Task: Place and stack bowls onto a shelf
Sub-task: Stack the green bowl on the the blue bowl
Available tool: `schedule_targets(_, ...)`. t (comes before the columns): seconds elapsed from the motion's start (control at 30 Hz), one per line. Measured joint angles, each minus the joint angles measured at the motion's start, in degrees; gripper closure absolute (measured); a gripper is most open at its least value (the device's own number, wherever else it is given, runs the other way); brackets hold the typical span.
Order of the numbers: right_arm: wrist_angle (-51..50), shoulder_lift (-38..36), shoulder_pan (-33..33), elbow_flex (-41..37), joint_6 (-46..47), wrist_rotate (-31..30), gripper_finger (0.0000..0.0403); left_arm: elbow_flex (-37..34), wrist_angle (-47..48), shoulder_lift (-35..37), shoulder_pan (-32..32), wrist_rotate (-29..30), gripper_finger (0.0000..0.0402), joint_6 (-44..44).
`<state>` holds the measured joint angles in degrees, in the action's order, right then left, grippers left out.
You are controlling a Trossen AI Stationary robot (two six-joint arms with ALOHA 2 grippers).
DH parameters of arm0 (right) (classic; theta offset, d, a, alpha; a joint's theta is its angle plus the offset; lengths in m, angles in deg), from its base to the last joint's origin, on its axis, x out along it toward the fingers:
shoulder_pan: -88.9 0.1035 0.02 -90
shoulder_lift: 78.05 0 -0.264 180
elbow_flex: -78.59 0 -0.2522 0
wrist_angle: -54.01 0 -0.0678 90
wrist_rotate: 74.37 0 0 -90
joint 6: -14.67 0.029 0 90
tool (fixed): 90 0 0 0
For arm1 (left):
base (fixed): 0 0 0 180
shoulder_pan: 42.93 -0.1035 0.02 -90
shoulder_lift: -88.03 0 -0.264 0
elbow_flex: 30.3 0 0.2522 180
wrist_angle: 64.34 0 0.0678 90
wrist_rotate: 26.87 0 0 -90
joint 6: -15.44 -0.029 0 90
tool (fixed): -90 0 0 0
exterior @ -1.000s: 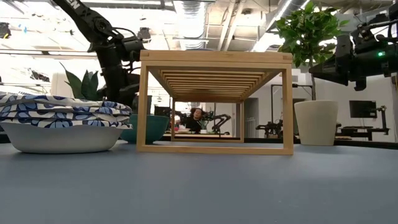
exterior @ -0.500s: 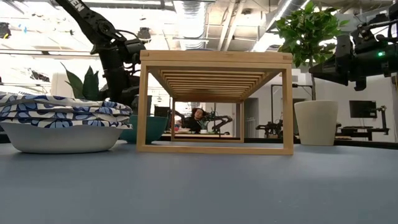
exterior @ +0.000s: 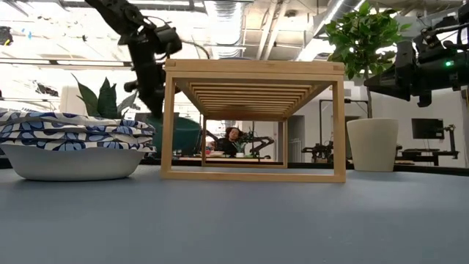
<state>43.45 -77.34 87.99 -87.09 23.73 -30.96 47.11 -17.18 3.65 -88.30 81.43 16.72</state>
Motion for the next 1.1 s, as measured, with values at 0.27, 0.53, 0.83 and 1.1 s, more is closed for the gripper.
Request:
schedule_targets(0.27, 0.0, 0.0, 0.0, 0.0, 0.0, 0.0, 0.0259, 11.3, 0.6, 0.0, -0.8, 10.5, 0.0401, -5.2)
schedule_targets(0.53, 0.0, 0.0, 0.0, 0.0, 0.0, 0.0, 0.0259, 24.0, -1.1, 0.0, -1.0, 17.0, 0.0401, -11.4)
schedule_targets(0.83, 0.0, 0.0, 0.0, 0.0, 0.0, 0.0, 0.0259, 37.6, -1.4, 0.1, -1.0, -4.4, 0.0401, -1.6)
schedule_targets(1.1, 0.0, 0.0, 0.0, 0.0, 0.0, 0.0, 0.0259, 39.8, -0.6, -0.2, -1.0, -18.9, 0.0401, 7.3)
